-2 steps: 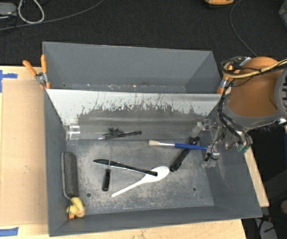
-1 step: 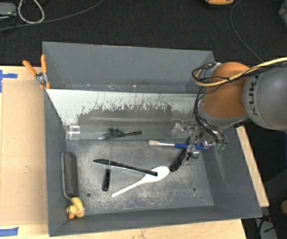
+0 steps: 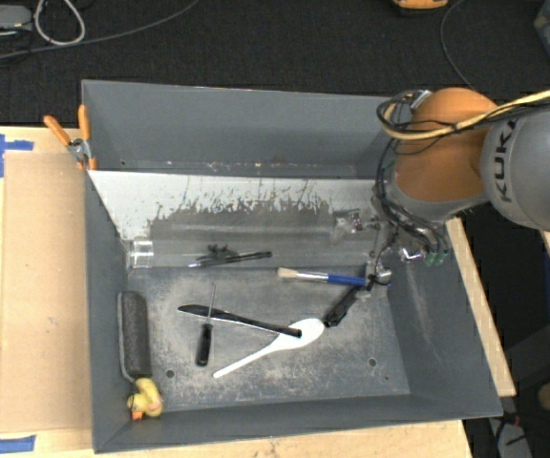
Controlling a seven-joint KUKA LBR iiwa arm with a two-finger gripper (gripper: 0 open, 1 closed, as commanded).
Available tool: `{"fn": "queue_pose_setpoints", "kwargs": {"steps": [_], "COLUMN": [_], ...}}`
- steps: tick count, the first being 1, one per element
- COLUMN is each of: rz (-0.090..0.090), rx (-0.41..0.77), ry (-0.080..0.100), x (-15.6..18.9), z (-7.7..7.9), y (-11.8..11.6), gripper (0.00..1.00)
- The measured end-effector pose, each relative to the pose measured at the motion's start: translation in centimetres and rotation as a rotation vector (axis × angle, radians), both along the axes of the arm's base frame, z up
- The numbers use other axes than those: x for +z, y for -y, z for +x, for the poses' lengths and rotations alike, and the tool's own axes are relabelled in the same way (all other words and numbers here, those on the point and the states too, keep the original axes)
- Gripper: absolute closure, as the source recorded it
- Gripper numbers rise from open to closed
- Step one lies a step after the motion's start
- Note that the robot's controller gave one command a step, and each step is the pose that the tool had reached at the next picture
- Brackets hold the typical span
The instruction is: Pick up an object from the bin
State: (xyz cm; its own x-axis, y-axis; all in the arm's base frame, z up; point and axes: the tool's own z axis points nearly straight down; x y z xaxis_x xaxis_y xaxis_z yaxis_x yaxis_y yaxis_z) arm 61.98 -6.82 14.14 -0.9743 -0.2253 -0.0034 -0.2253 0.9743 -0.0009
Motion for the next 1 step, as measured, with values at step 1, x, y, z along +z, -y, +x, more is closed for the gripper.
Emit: {"fn": "queue_pose_setpoints", "kwargs": {"steps": [1], "rz": [0.004], "rx": [-0.074], "ry": [-0.007], "x": [-7.10], "z": [-0.42], "y": [0.51], "gripper": [0.00]}}
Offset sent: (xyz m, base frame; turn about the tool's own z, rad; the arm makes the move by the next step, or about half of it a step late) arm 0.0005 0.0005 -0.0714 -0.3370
